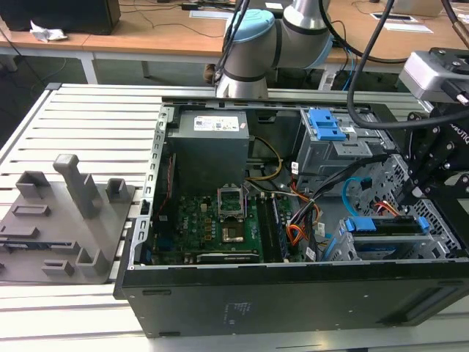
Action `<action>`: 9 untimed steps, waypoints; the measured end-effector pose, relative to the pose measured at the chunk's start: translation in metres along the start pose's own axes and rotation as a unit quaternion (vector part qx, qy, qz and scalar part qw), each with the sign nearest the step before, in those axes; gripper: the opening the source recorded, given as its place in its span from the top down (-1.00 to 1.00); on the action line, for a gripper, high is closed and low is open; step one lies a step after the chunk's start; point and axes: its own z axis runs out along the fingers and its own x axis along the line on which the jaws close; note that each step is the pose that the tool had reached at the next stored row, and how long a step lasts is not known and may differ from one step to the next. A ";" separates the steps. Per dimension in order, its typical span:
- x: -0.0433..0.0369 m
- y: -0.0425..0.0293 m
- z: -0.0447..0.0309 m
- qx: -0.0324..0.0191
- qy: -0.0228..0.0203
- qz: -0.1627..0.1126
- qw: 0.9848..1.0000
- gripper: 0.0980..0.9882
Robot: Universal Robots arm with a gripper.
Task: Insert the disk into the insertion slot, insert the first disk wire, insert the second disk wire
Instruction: 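Insert the first disk wire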
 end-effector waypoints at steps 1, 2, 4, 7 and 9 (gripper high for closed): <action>0.0000 0.0001 0.0008 0.000 0.000 0.000 1.000 0.98; 0.0000 0.0001 0.0021 0.000 0.000 0.000 1.000 0.98; 0.0003 0.0002 0.0027 0.000 0.000 0.000 1.000 0.98; 0.0003 0.0002 0.0028 0.000 0.000 0.000 1.000 0.98; 0.0003 0.0002 0.0029 0.000 0.000 0.000 1.000 0.98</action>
